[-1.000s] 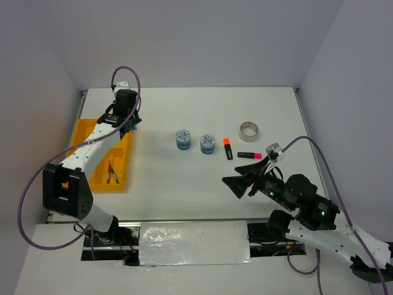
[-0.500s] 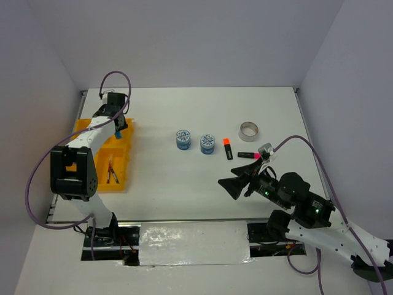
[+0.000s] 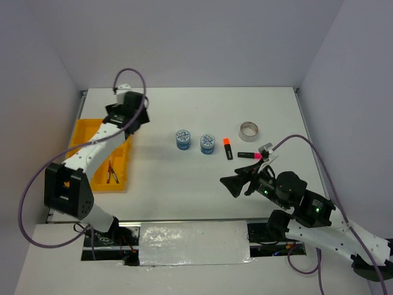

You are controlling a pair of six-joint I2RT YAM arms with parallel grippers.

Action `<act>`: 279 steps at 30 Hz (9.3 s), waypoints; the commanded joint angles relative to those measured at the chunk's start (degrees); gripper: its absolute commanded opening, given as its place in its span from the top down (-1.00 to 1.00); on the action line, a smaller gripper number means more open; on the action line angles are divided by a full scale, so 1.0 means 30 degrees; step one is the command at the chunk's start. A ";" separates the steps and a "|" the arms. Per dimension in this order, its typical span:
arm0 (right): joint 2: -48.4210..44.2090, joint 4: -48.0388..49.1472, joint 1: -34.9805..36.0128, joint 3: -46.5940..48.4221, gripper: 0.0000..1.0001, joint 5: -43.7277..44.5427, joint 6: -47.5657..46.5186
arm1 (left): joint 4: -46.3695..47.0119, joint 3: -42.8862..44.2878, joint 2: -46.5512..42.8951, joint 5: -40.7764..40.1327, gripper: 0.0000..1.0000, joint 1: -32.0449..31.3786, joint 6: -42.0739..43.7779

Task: Sort the stationery into containers
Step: Place the pen in the storage box, then pick up the pen from the center of the board, then place the pen in the storage box, then pick up the pen from the center of the board, then place the pen in the storage box, then pick up the stationery from the center of the board.

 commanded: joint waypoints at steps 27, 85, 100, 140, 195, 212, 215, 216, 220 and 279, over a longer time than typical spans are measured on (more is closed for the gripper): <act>-0.3408 -0.8989 -0.0027 0.4938 -0.85 0.9310 0.4178 | 0.0328 1.5285 1.5825 -0.2422 -0.89 -1.4456 -0.7125; -0.0273 -0.4448 -0.0085 0.2300 -0.87 0.4299 0.0310 | 0.6100 -0.0797 0.0150 0.7708 0.87 0.5142 0.4534; 0.1483 -0.4126 -0.0085 0.2916 -0.99 0.5206 0.0279 | 0.6396 -0.2089 0.0596 0.7394 -0.97 0.6227 0.3979; 2.4979 -0.7407 -1.6550 0.9858 -0.79 0.4860 1.8561 | -0.0932 -1.0085 -2.1173 0.8740 -0.99 -0.1185 0.4623; 1.7219 0.1645 -0.0321 1.1910 1.00 0.3508 0.5319 | 1.1256 -0.9119 -1.0072 1.8026 -0.44 -0.7103 -0.2203; 1.4063 0.3609 -0.3361 0.8457 -0.99 0.1868 0.5670 | 0.5782 -0.7215 -0.8697 1.4337 1.00 -0.2697 -0.0592; 1.2654 0.3666 -0.5413 0.6758 -0.99 0.0849 0.5701 | 0.3878 -0.5874 -0.7702 1.2117 1.00 0.0297 -0.0068; 1.2299 0.3784 -0.5765 0.6376 -0.99 0.0523 0.5526 | 0.3439 -0.5403 -0.7379 1.1500 1.00 0.0861 0.0718; 1.1447 0.3815 -0.6354 0.5144 -0.99 -0.0329 0.4092 | 0.2349 -0.3701 -0.4719 0.9886 0.99 0.4344 0.1078; 0.3682 -0.0053 -0.7204 0.2974 -0.99 -0.5105 0.1130 | 0.2057 0.4769 0.8267 0.7099 -0.92 -0.6487 0.2309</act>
